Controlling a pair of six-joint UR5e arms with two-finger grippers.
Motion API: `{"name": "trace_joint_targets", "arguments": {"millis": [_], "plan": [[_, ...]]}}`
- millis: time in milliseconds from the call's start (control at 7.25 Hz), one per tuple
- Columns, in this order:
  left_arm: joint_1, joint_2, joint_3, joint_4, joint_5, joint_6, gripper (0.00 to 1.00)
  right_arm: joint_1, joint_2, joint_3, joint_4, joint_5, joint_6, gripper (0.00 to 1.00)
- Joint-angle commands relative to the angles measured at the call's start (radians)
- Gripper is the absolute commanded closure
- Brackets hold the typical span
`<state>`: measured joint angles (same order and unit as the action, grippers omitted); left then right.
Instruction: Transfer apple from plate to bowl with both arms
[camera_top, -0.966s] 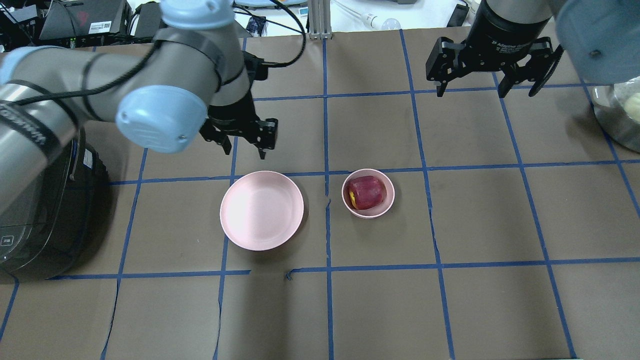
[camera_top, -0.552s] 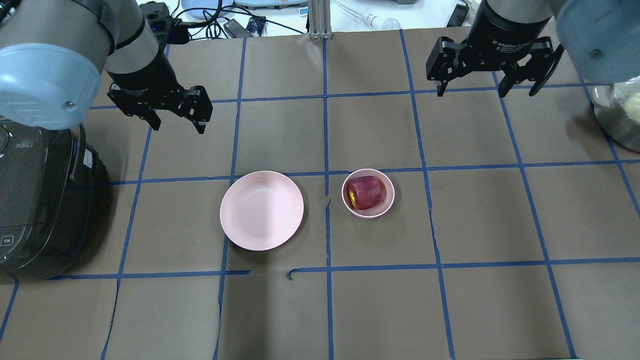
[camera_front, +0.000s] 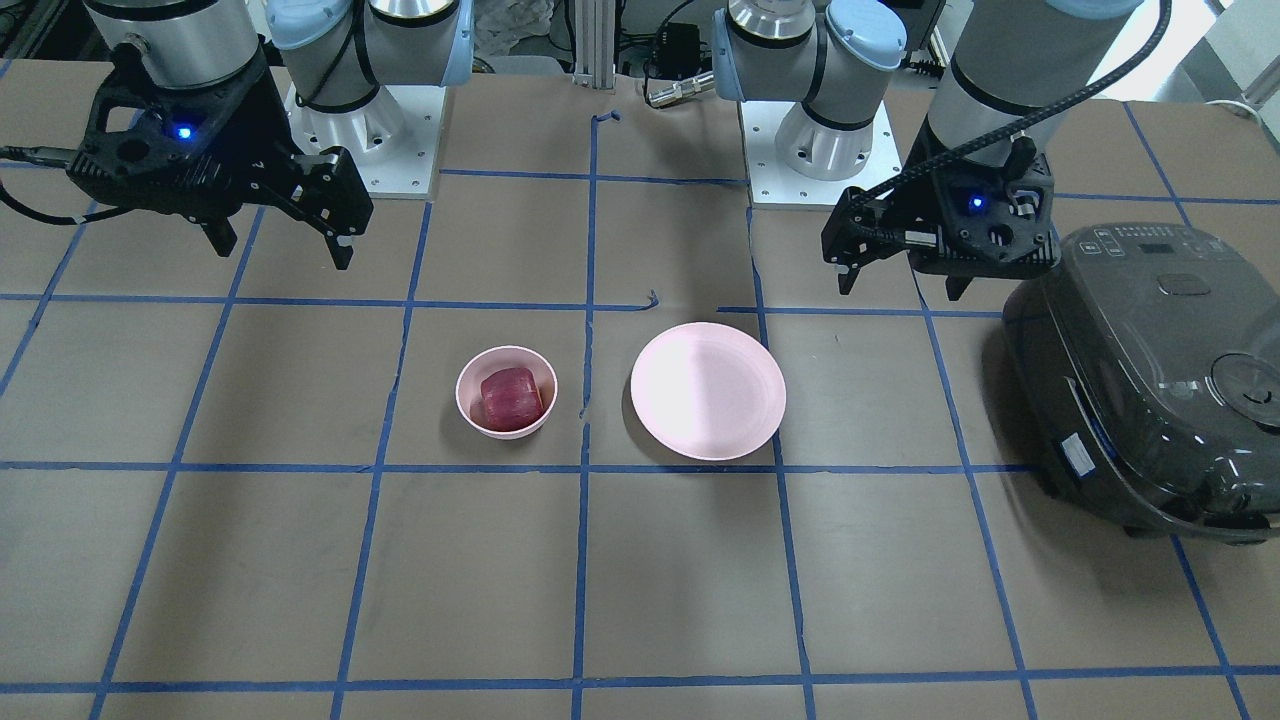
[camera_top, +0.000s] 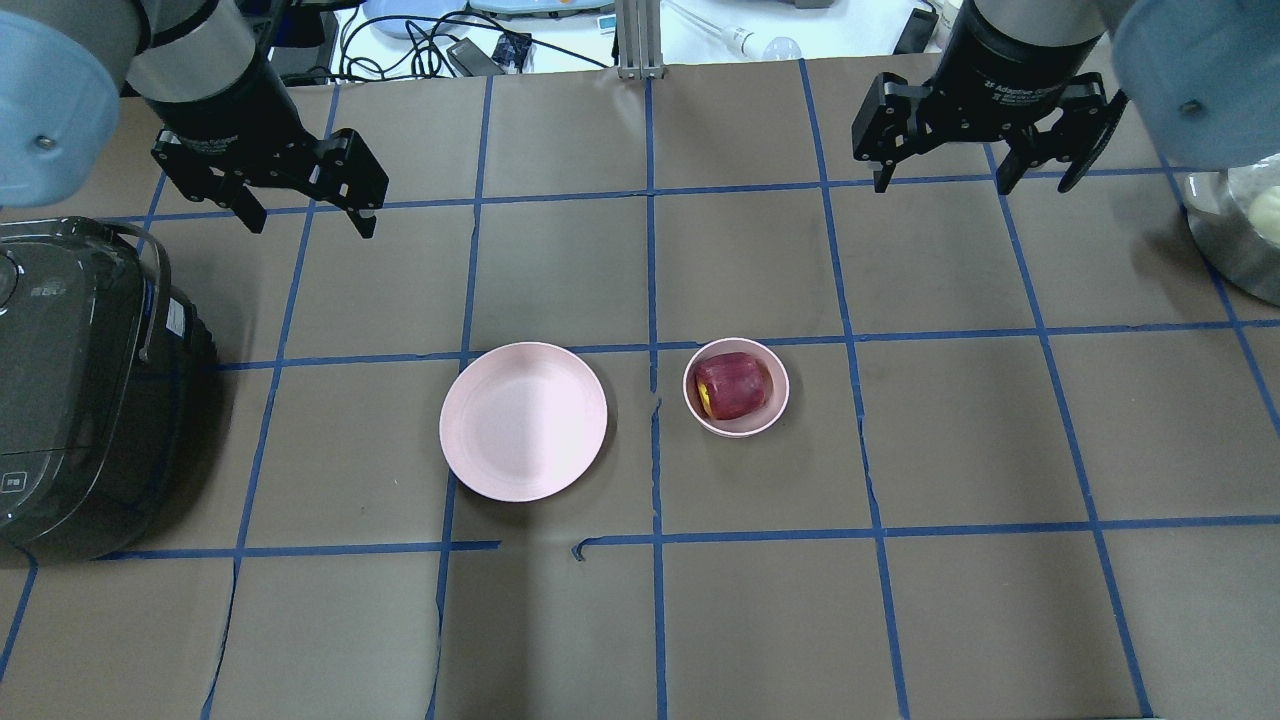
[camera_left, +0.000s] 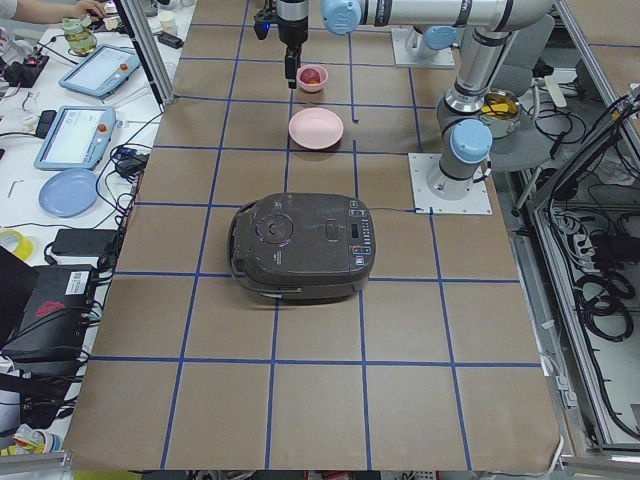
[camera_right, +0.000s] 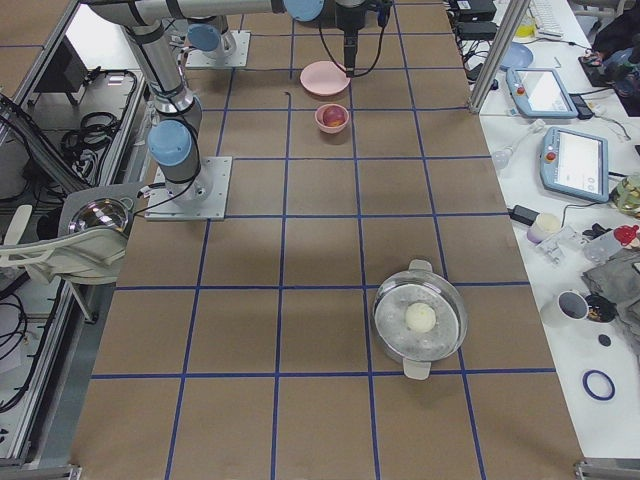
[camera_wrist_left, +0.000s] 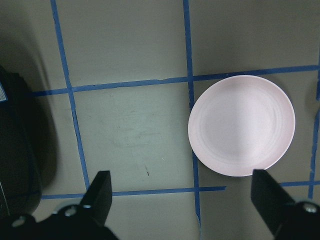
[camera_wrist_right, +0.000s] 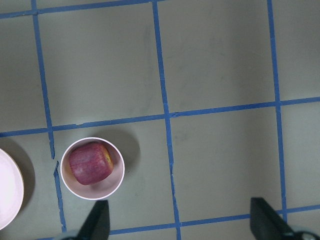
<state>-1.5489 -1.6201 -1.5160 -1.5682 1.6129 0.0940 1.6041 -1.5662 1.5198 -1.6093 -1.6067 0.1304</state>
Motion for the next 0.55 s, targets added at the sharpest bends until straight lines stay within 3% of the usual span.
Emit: {"name": "trace_joint_targets", "arguments": {"millis": [0, 414], "plan": [[0.000, -0.012, 0.046, -0.044, -0.016, 0.000, 0.00, 0.000, 0.000, -0.001, 0.000, 0.001, 0.000, 0.00], [0.001, -0.020, 0.085, -0.093, -0.037, -0.011, 0.00, -0.001, 0.000, -0.001, 0.000, 0.001, 0.000, 0.00]]}}
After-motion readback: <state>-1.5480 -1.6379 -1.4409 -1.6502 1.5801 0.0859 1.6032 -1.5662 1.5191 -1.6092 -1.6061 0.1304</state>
